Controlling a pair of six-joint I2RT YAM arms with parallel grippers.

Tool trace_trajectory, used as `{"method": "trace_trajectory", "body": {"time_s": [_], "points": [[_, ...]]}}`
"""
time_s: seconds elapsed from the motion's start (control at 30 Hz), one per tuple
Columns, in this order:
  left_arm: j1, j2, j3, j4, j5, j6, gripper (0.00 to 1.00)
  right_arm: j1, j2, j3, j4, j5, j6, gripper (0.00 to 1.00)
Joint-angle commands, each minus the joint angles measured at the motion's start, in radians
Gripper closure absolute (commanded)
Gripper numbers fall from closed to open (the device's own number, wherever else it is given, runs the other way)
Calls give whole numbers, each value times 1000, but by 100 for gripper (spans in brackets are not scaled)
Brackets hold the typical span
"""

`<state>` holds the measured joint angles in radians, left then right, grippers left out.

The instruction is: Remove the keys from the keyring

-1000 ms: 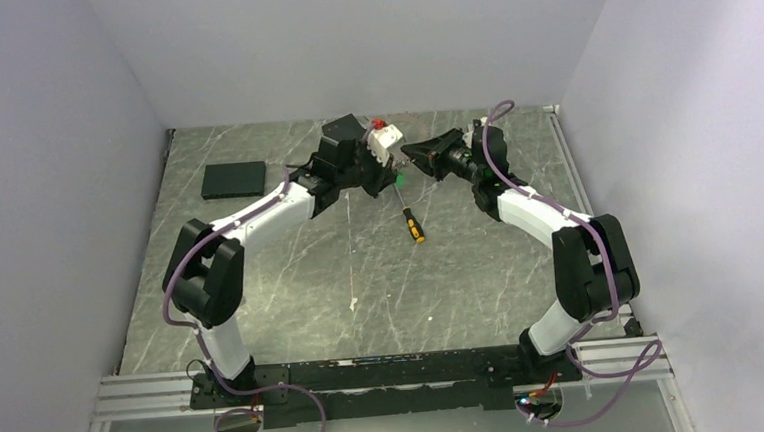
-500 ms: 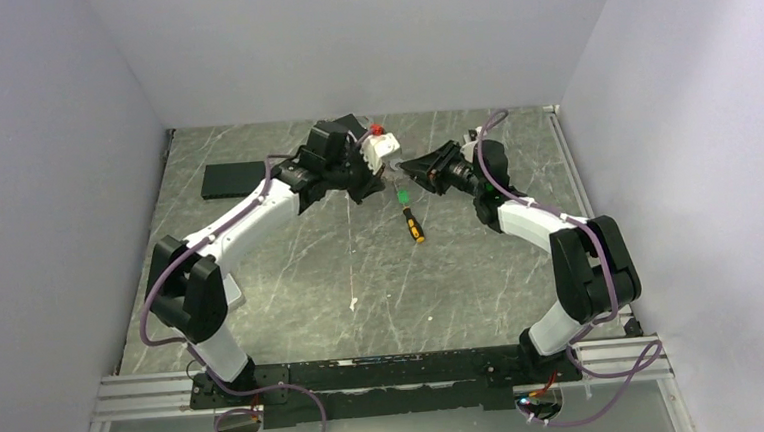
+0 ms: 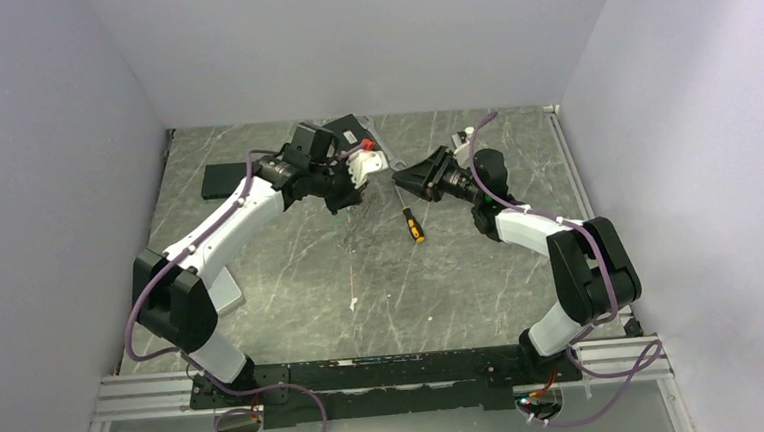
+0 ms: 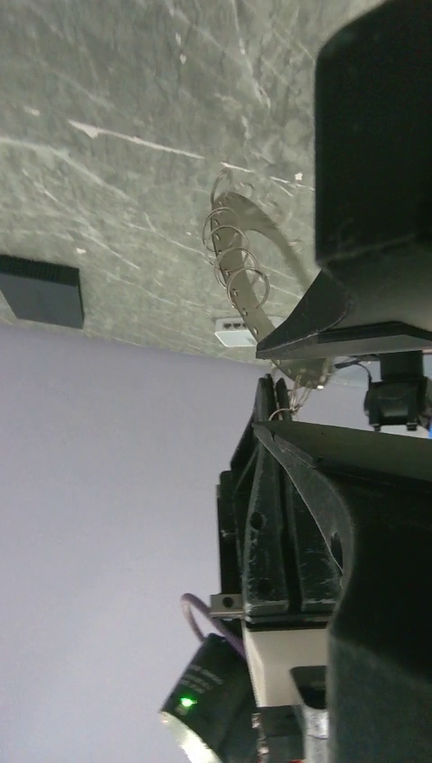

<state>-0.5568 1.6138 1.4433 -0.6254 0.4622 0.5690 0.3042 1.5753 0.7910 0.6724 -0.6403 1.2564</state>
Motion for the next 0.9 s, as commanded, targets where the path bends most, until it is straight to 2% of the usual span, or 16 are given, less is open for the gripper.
{"method": "trace_trajectory", "body": {"time_s": [0.0, 0.17, 0.3, 0.6, 0.8, 0.87], "points": [[22, -74, 68, -98, 72, 116, 100, 10, -3, 0, 125, -77, -75, 65], [26, -86, 65, -157, 101, 160, 100, 9, 8, 27, 187, -188, -184, 61], [30, -97, 61, -189, 141, 175, 100, 9, -8, 54, 183, -299, -351, 55], [31, -115, 52, -277, 254, 213, 100, 10, -169, 122, -244, -330, -950, 50], [31, -129, 57, -340, 324, 247, 100, 5, -228, 192, -491, -296, -1286, 37], [31, -132, 51, -352, 335, 256, 100, 2, -243, 208, -494, -260, -1327, 27]]}}
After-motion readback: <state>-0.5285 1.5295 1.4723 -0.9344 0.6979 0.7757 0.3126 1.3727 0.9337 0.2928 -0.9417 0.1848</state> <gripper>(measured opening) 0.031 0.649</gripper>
